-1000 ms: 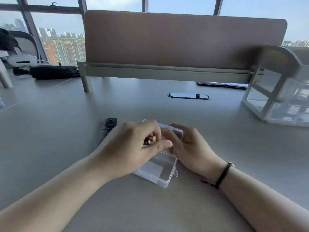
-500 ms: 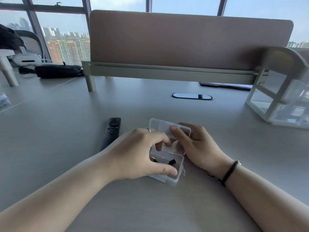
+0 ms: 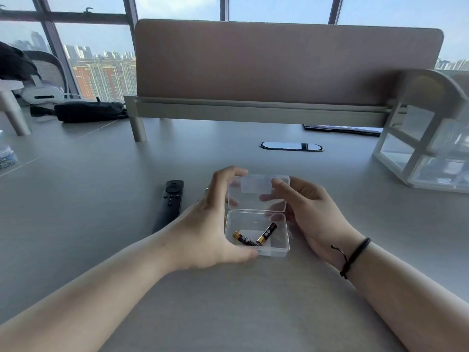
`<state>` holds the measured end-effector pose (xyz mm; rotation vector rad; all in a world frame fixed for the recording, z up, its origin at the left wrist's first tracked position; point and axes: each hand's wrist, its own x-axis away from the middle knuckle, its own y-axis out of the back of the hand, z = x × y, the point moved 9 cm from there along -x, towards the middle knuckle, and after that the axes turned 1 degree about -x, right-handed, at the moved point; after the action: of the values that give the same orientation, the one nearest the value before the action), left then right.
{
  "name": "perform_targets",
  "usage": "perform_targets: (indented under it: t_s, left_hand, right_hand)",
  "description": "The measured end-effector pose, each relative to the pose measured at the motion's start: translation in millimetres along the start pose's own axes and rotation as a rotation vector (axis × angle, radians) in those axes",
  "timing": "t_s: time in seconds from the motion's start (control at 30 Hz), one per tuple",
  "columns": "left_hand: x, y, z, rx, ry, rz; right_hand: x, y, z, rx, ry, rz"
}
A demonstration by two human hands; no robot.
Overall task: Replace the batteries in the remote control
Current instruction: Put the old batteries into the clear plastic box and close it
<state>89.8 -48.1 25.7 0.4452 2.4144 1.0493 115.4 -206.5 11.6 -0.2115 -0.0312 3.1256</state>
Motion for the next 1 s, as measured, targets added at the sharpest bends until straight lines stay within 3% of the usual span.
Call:
perform_targets:
  t_s: [0.1, 0.23, 0.37, 0.43, 0.53, 0.63, 1.0]
  left_hand:
    - [-1.4, 0.1, 5.4, 0.127, 0.056, -0.040]
    - [-4.4, 7.8, 21.6, 0.488, 0.195, -0.162]
    - [-3.9, 0.4, 34.9, 0.706, 0.345, -0.163]
    - [-1.2, 3.2, 31.5, 0.516, 0.322, -0.155]
    - [1.3, 4.5, 6.0, 0.134, 0.115, -0.107]
    - [2.0, -0.9, 0.6, 0.126, 0.063, -0.051]
    - [2.8, -2.8, -3.4, 0.006, 0.013, -0.006]
  right_hand:
    - [2.7, -1.0, 4.6, -0.149, -0.002, 0.030]
    - [3.6, -5.8, 9.0, -0.316, -0.018, 0.137]
    - [5.6, -13.0, 1.9, -0.257, -0.058, 0.176]
    - [7.2, -18.1, -0.9, -0.172, -0.050, 0.197]
    - [7.3, -19.3, -1.9, -0.061, 0.003, 0.200]
    - [8.1, -21.3, 2.1, -0.022, 0.053, 0.221]
    - [3.9, -14.4, -6.9, -0.060, -0.045, 0.194]
